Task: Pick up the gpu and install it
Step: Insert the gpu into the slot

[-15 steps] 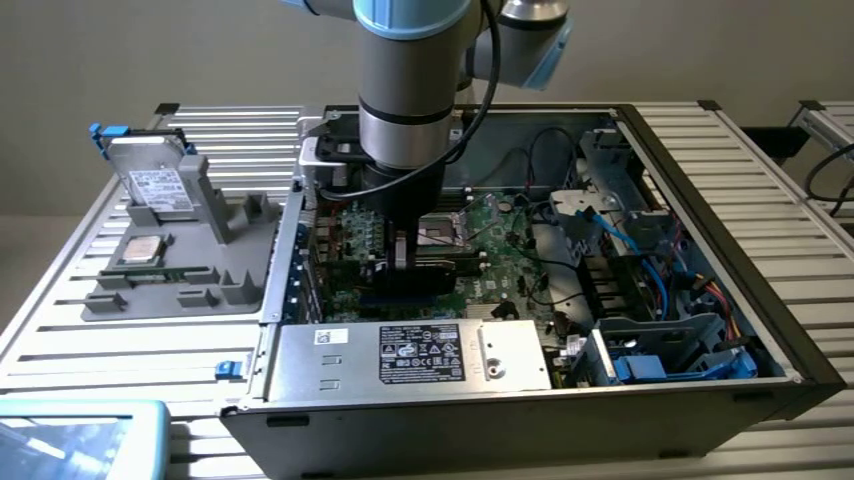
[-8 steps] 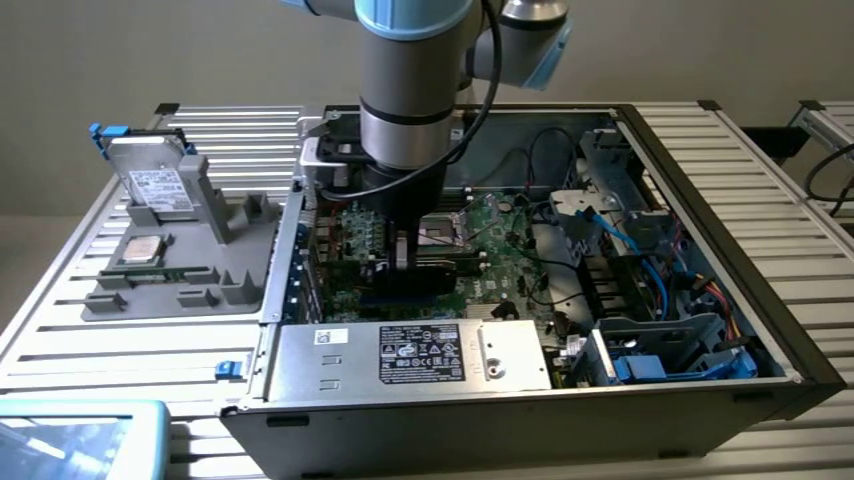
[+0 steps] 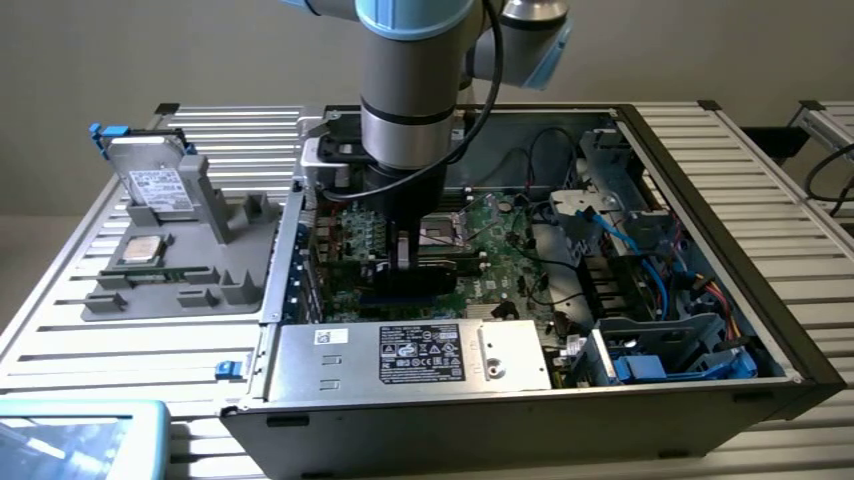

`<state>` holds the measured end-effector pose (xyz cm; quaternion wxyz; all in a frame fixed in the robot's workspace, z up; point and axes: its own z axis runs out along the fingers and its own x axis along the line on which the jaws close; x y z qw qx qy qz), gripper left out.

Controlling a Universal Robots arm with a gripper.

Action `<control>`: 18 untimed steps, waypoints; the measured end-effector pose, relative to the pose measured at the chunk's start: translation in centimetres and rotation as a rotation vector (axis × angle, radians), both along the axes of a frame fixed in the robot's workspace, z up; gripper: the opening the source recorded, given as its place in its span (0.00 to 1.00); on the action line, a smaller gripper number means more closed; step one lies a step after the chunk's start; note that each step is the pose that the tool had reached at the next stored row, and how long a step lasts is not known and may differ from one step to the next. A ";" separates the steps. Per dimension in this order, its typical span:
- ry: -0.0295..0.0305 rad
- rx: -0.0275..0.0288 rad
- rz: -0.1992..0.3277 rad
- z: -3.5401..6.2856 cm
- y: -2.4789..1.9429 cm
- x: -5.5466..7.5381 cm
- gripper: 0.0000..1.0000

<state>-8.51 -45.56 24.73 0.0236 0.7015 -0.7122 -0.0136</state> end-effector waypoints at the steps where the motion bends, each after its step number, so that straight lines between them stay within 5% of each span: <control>1: 0.0000 0.0001 0.002 0.00 0.00 0.0 0.28; 15: 0.0006 -0.0001 0.011 -0.04 0.00 0.0 0.28; 18: 0.0125 0.0002 0.012 -0.05 0.00 0.0 0.28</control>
